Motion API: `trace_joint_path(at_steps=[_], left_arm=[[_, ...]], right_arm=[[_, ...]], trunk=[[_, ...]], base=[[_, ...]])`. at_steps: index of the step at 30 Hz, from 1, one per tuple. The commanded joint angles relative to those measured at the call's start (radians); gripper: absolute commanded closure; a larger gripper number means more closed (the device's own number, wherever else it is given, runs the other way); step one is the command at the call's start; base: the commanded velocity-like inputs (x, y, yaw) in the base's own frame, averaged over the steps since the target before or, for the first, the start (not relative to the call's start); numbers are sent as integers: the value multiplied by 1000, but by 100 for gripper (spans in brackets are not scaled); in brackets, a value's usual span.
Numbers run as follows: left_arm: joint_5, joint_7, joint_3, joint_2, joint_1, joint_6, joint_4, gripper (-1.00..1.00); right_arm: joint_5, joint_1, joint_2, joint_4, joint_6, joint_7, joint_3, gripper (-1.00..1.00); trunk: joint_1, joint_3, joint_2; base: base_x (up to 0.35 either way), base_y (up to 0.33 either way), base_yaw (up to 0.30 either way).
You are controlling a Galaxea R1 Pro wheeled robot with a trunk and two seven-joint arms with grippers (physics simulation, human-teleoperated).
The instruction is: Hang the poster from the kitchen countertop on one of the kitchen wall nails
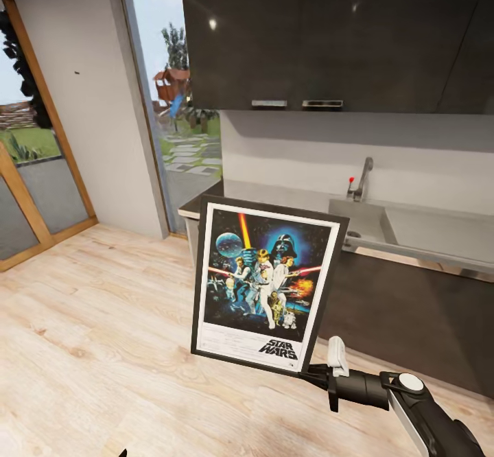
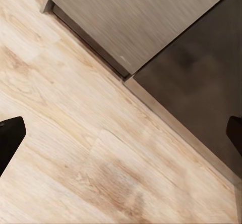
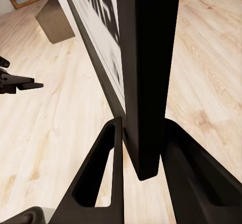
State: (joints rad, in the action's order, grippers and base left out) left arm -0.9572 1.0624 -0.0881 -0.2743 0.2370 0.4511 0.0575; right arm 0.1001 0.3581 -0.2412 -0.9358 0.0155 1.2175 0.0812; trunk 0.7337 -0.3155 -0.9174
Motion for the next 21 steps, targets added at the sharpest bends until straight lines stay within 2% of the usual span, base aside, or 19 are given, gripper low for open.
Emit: trace_joint_path(at_steps=[1,21], left_arm=[[-8,2,-9,0,1,4,-1,-100],[-9,2,-7,0,1,4,-1,-100]], right_arm=[[7,1,-1,1,-2,4,3,100],[7,1,-1,1,-2,4,5,100]], trunk=[[-4,2,6],[-80,65,146]], base=[[0,0,0],[0,0,0]])
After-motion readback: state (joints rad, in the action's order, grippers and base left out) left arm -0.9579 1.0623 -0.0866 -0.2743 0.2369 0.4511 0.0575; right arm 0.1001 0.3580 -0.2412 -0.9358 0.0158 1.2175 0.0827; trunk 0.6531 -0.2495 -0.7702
